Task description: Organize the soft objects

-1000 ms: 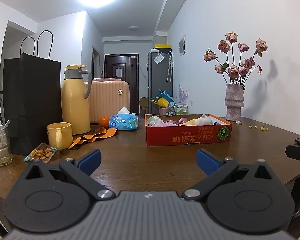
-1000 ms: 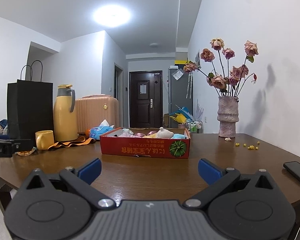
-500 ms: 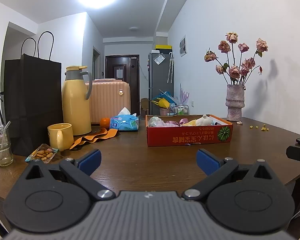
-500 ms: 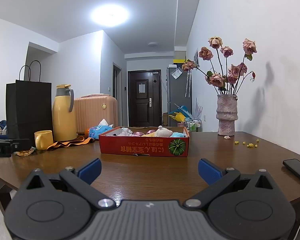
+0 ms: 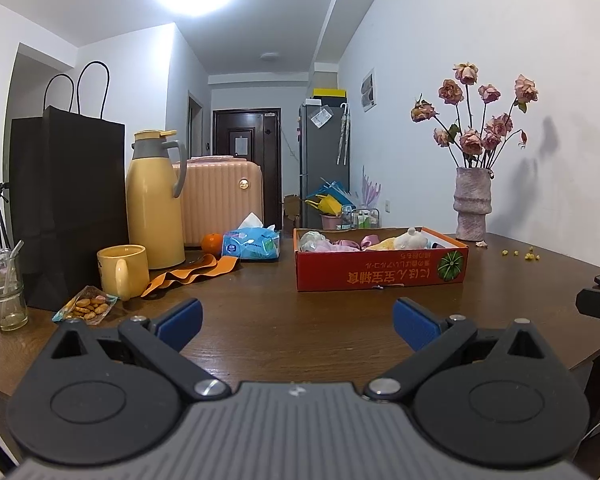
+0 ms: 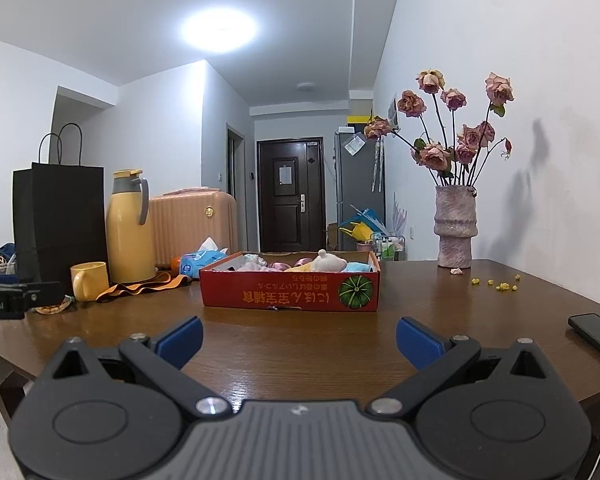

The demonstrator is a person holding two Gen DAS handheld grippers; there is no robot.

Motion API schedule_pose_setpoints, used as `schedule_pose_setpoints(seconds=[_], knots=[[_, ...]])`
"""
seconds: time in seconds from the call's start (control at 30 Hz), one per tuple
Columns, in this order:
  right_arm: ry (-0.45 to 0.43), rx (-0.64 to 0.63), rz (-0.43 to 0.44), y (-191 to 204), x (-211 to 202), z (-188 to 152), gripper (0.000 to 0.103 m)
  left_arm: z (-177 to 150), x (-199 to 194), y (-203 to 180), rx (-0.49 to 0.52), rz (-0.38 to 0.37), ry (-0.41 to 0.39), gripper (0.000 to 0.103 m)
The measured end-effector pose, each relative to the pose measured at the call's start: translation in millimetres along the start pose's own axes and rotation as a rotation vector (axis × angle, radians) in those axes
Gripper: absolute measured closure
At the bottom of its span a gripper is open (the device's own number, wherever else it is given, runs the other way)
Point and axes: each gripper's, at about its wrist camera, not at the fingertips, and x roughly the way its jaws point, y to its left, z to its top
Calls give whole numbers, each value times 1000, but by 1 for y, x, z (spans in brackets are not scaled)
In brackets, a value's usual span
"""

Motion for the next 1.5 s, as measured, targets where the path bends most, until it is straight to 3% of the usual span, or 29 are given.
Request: schedule_pose_setpoints(seconds=[1.5], knots=[[21, 23, -17, -1, 3, -5, 0, -3, 1, -1, 7, -19, 11, 0]])
